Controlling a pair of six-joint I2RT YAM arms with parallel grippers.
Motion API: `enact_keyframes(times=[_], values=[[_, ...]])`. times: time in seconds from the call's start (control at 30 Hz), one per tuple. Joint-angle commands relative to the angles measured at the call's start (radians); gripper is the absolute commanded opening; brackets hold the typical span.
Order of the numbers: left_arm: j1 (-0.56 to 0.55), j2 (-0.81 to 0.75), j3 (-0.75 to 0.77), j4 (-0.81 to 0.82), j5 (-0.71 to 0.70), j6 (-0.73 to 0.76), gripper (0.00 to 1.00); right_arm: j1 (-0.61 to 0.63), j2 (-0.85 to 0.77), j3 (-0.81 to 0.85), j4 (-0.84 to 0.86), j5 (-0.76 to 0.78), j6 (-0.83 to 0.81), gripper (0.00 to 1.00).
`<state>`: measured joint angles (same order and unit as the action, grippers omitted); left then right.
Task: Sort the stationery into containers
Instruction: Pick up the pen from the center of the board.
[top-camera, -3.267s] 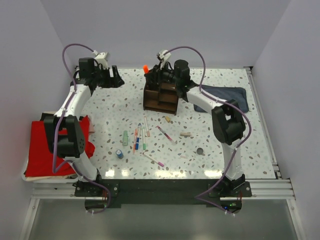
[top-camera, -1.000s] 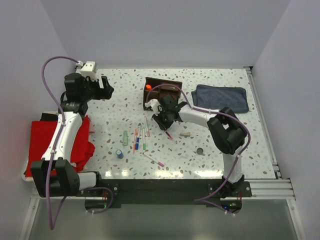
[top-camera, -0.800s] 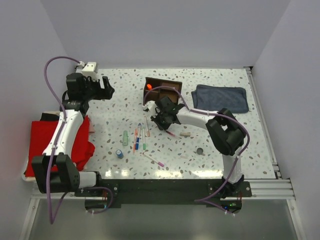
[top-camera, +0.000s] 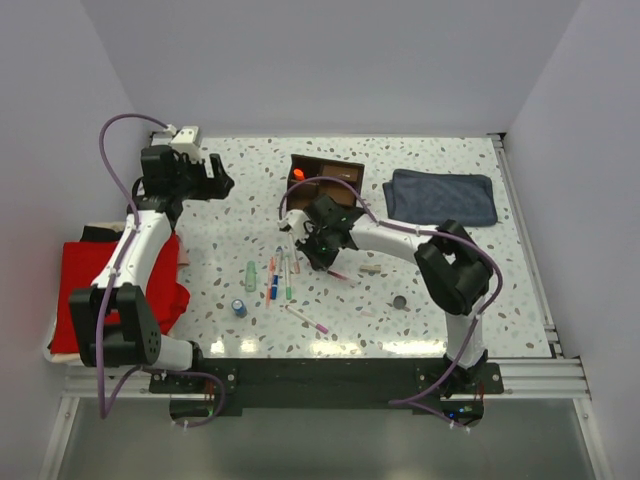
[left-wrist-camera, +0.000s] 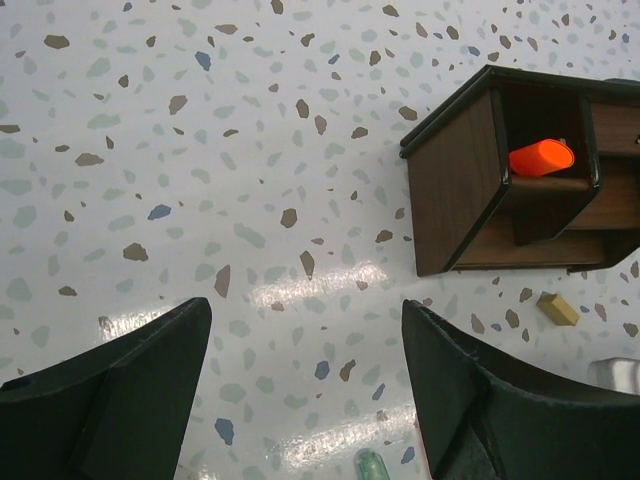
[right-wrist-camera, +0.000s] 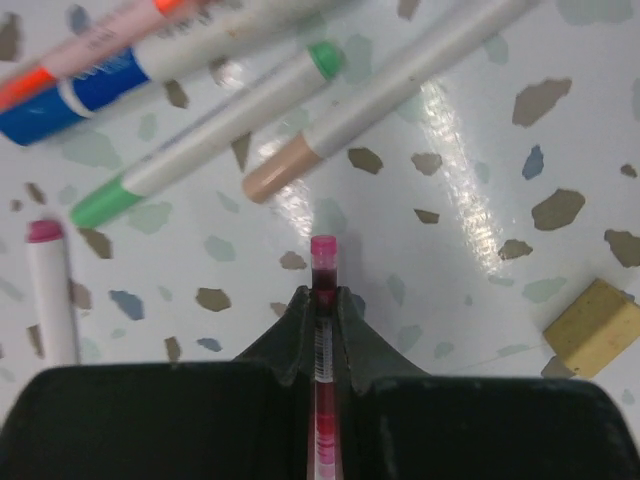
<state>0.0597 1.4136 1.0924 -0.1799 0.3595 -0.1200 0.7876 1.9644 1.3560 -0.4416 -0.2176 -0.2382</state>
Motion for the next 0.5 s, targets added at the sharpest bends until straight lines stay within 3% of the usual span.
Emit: enact_keyframes(times=[0.0, 0.17, 0.27, 0.4, 0.47], values=[[0.011, 0.010, 0.058, 0.043, 0.016, 0.005, 0.82, -0.011, -0.156, 0.185, -0.074, -0.179, -0.019, 0.00], [0.011, 0.033, 0.077, 0.048, 0.025, 0.000, 0.82, -0.072, -0.228, 0.253, 0.062, -0.287, 0.058, 0.00], [0.009, 0.047, 0.093, 0.046, 0.027, -0.001, 0.82, -0.120, -0.291, 0.192, 0.330, -0.283, 0.161, 0.00], [0.011, 0.074, 0.116, 0.037, 0.035, -0.003, 0.81, -0.134, -0.331, 0.050, 0.766, -0.097, 0.166, 0.00], [0.009, 0.085, 0.124, 0.031, 0.041, 0.002, 0.81, -0.136, -0.296, 0.049, 0.845, -0.036, 0.139, 0.00]])
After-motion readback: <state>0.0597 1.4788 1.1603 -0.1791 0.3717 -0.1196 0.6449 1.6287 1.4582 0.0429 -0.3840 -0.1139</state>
